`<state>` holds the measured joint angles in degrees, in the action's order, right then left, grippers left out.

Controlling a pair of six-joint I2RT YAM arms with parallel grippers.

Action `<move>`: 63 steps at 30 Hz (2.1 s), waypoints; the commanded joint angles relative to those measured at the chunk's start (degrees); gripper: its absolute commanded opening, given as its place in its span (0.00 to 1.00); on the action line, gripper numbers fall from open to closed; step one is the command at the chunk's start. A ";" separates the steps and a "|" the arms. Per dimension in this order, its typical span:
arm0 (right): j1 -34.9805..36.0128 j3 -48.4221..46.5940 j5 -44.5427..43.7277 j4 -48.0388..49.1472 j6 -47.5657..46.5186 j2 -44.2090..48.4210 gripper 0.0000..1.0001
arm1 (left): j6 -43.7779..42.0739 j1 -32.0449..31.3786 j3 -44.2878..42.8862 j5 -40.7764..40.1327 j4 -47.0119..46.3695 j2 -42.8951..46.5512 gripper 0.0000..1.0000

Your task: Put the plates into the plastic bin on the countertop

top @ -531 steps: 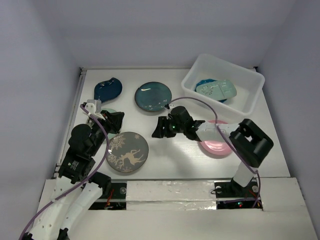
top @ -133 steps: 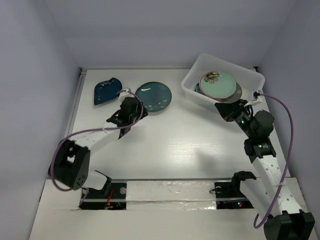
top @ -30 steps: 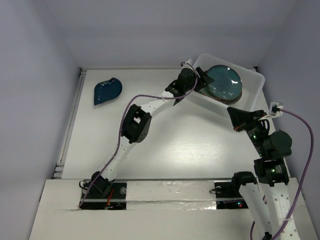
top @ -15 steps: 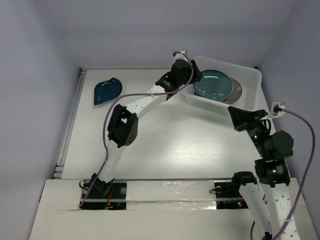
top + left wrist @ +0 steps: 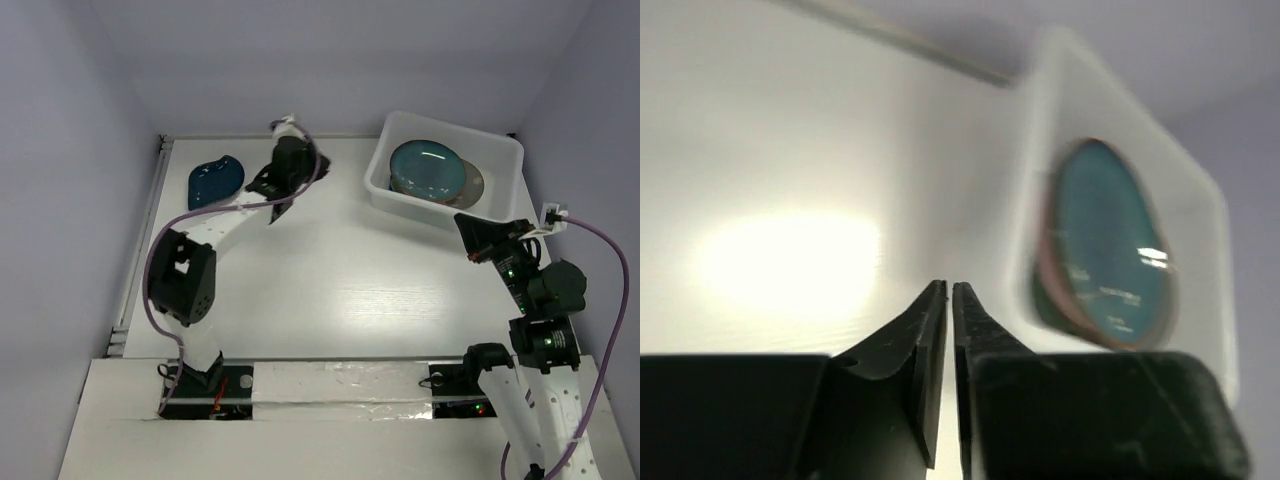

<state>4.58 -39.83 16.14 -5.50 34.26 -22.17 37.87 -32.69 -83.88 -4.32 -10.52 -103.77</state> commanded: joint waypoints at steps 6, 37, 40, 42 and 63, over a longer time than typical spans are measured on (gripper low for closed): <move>0.52 1.60 6.00 4.88 -0.16 -4.54 0.00 | 15.03 19.49 28.66 -1.57 -17.95 17.19 0.00; 0.52 4.32 12.86 12.18 0.37 -13.16 0.16 | 26.47 36.91 30.62 7.39 -21.47 -2.22 0.56; 0.52 4.50 13.04 12.70 0.54 -13.86 0.16 | 26.29 36.91 29.04 7.31 -20.59 -4.42 0.55; 0.52 4.59 13.74 13.40 0.72 -14.56 0.16 | 25.60 36.91 27.29 7.39 -18.67 -6.17 0.52; 0.52 5.64 16.38 14.81 1.69 -13.60 0.16 | 13.38 39.98 30.17 -1.48 -6.97 -0.65 0.00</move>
<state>4.58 -34.63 31.38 5.65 35.81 -36.97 54.65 7.51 -55.79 -3.75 -22.06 -107.61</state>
